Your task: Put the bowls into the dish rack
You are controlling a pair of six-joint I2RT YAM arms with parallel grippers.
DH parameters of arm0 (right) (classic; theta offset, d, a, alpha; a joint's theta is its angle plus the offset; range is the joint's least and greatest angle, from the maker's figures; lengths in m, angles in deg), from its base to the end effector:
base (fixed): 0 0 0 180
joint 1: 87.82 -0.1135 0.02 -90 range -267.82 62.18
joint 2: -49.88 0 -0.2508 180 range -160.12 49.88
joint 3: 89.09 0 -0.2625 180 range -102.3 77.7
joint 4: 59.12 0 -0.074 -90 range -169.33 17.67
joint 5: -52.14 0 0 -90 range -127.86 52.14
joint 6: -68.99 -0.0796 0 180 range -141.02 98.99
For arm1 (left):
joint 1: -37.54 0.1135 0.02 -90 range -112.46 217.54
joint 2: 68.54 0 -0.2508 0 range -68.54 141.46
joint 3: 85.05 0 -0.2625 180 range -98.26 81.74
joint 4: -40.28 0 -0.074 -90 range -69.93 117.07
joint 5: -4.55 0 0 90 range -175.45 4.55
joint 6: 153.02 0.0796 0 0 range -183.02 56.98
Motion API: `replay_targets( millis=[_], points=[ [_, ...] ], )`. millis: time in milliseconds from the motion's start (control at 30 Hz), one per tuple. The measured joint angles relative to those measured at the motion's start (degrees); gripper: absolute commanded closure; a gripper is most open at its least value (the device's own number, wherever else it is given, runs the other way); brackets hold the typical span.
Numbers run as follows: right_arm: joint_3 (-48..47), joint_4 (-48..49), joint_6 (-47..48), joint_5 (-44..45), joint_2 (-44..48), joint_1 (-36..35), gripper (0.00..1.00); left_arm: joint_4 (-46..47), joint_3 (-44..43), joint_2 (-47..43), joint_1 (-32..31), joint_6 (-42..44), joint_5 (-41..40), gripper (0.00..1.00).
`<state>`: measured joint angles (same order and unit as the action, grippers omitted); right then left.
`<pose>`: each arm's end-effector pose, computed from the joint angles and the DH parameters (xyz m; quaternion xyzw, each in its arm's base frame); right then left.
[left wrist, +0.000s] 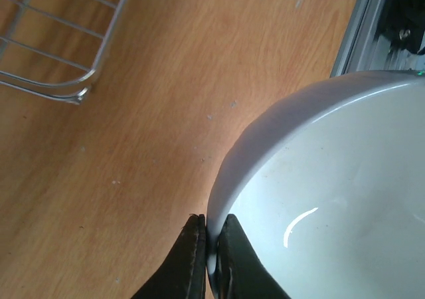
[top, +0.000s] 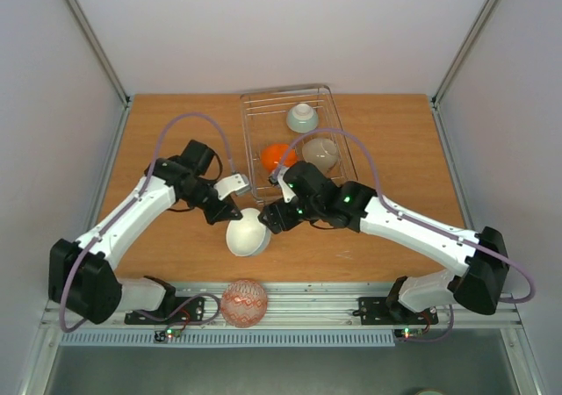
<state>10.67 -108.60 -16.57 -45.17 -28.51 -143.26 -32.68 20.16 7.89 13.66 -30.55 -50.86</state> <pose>0.1817 0.2816 0.2546 -0.4844 0.7948 0.2089 0.2999 0.2200 -0.1468 0.2153 0.4819 0.8153 -0.2842 0.1496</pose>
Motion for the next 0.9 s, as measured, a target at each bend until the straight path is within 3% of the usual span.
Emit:
replay_targets(
  millis=[200, 467, 900],
  points=[
    [3.23, 6.05, -1.36, -4.61, 3.56, 0.00, 0.06, 5.81, 4.87, -6.91, 1.99, -1.22, 2.54, 0.99],
    [11.98, 18.38, -6.47, -13.03, 4.35, 0.74, 0.05, 14.60, 9.27, -8.26, 2.64, -5.29, 2.82, 1.00],
    [15.76, 25.75, -10.88, -12.20, 4.37, 1.86, 0.04, 20.33, 10.29, -9.44, 3.19, -9.18, -2.16, 0.99]
  ],
)
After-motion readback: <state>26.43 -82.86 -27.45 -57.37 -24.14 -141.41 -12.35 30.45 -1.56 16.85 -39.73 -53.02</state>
